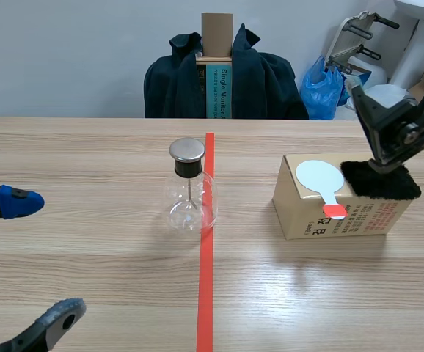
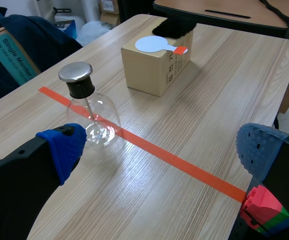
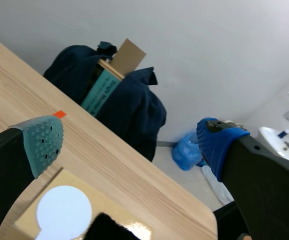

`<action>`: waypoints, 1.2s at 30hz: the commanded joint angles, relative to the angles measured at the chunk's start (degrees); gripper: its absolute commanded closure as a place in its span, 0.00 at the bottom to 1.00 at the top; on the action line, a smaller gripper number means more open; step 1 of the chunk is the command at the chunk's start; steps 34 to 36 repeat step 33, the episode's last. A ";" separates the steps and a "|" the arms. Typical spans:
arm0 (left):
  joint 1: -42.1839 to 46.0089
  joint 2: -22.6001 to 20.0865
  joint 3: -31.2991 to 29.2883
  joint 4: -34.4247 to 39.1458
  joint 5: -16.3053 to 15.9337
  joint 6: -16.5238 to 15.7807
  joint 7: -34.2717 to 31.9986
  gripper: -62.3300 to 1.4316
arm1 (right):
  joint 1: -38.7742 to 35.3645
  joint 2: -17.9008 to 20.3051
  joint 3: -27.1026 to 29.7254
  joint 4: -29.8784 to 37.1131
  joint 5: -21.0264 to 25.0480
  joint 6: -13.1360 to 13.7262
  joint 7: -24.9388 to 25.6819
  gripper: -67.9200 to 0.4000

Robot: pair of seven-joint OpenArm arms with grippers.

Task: Do the electroscope experiment.
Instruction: 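Return to the home posture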

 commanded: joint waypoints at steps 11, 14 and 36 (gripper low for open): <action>-0.17 0.44 0.26 0.39 -1.03 0.94 -0.96 0.00 | 2.97 -3.28 0.42 4.57 1.70 4.13 -3.69 0.20; -0.17 0.44 0.26 0.39 -1.03 0.94 -0.96 0.00 | 2.97 -4.61 0.42 4.57 1.64 4.55 -3.82 0.20; -0.17 0.44 0.26 0.39 -1.03 0.94 -0.81 0.00 | 2.95 -10.03 0.42 4.57 1.62 4.70 -3.96 0.20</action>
